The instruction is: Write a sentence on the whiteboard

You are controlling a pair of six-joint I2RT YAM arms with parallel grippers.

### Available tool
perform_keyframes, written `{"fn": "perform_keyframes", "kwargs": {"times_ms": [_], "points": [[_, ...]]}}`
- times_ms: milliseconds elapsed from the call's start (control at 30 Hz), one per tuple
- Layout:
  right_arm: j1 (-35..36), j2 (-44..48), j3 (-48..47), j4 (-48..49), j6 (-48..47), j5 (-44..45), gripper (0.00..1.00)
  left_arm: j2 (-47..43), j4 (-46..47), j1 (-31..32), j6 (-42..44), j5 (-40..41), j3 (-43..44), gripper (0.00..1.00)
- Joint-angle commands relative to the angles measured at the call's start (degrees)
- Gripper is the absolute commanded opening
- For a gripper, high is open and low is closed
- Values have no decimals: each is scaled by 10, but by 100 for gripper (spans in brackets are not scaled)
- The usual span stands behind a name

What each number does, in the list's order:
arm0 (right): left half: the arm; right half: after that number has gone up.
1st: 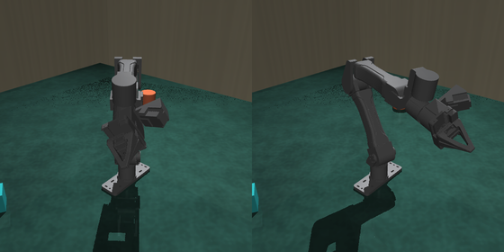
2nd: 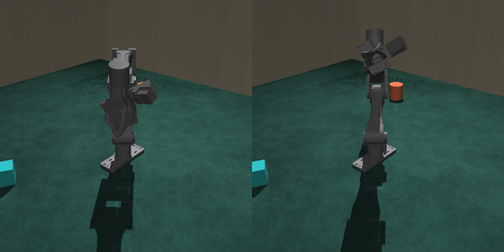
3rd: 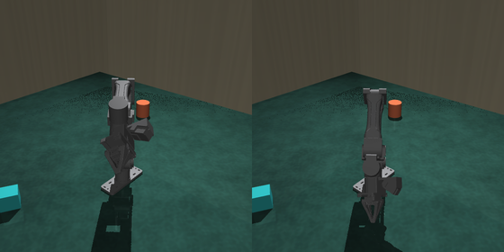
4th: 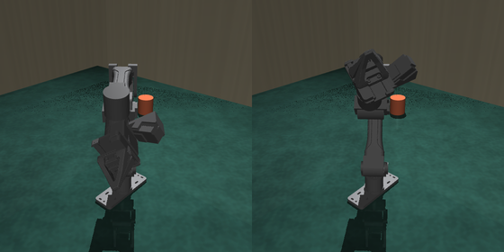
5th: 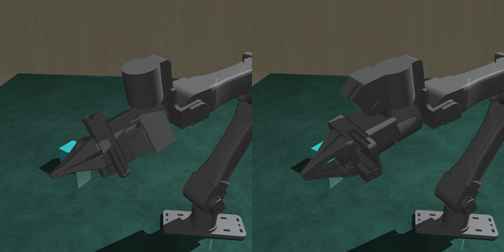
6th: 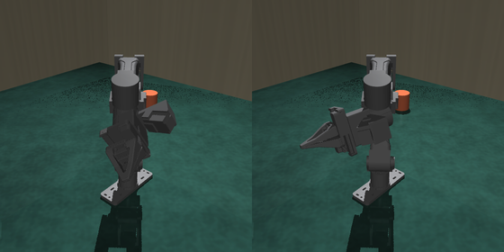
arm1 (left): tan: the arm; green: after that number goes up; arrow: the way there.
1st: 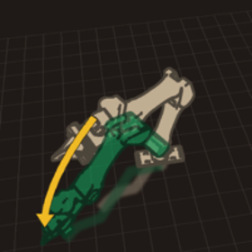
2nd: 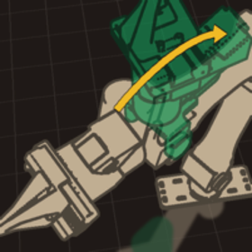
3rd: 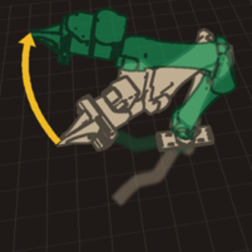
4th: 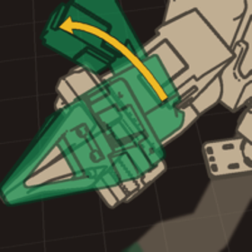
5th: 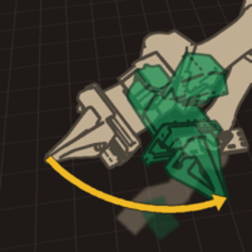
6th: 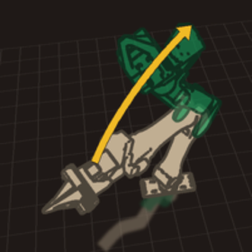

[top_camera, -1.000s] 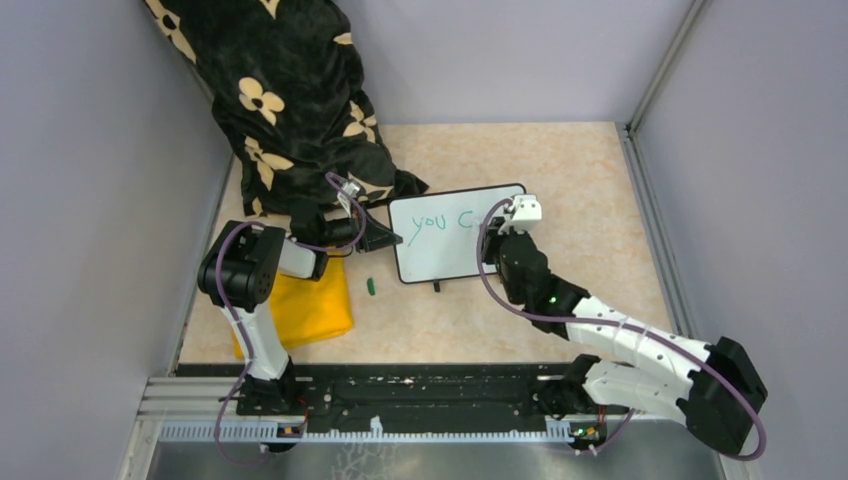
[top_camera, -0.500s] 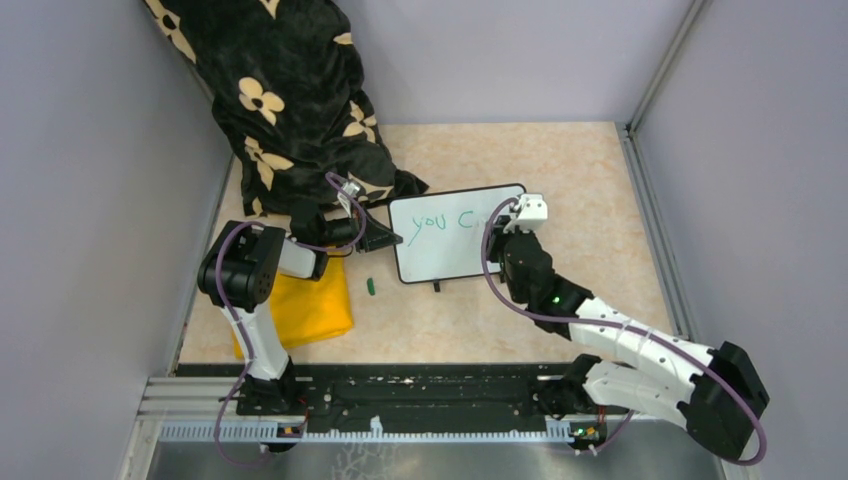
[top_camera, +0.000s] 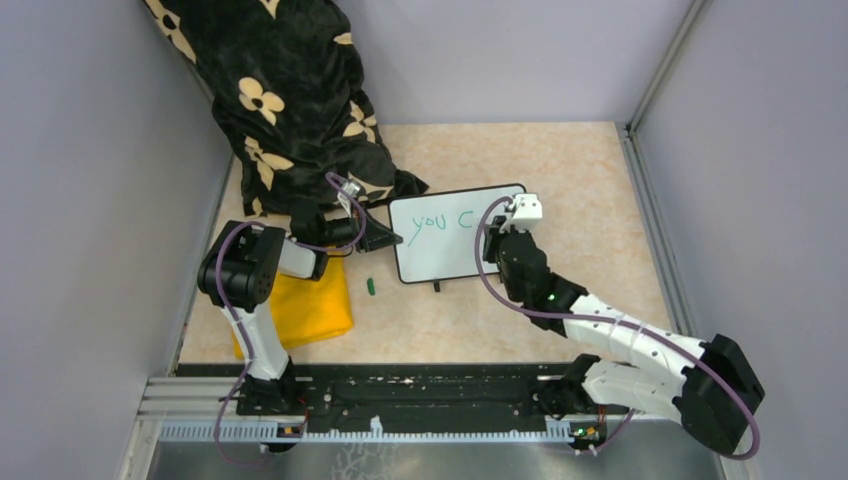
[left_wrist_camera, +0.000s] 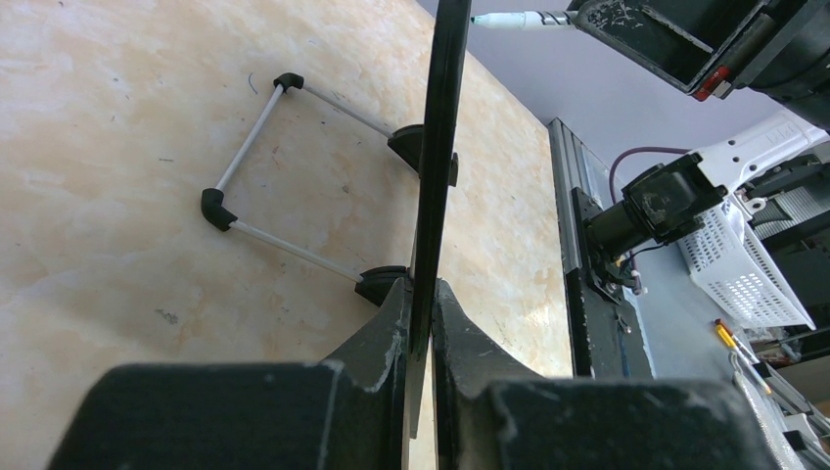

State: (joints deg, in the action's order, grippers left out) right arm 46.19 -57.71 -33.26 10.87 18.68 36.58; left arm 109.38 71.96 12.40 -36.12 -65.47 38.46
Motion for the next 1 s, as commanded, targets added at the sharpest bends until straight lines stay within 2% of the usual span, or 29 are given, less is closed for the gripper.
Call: {"fn": "perform_keyframes", "kwargs": {"times_ms": [0,567,967], "points": [[-7,-7,-15,29,3,-2,0,0,-36,3,8,-1,1,0],[-8,-21,-15,39,5,-35,0,2,-37,3,10,-1,1,0],[-8,-15,-5,-5,10,-40,0,2,-38,3,11,0,2,0]]}}
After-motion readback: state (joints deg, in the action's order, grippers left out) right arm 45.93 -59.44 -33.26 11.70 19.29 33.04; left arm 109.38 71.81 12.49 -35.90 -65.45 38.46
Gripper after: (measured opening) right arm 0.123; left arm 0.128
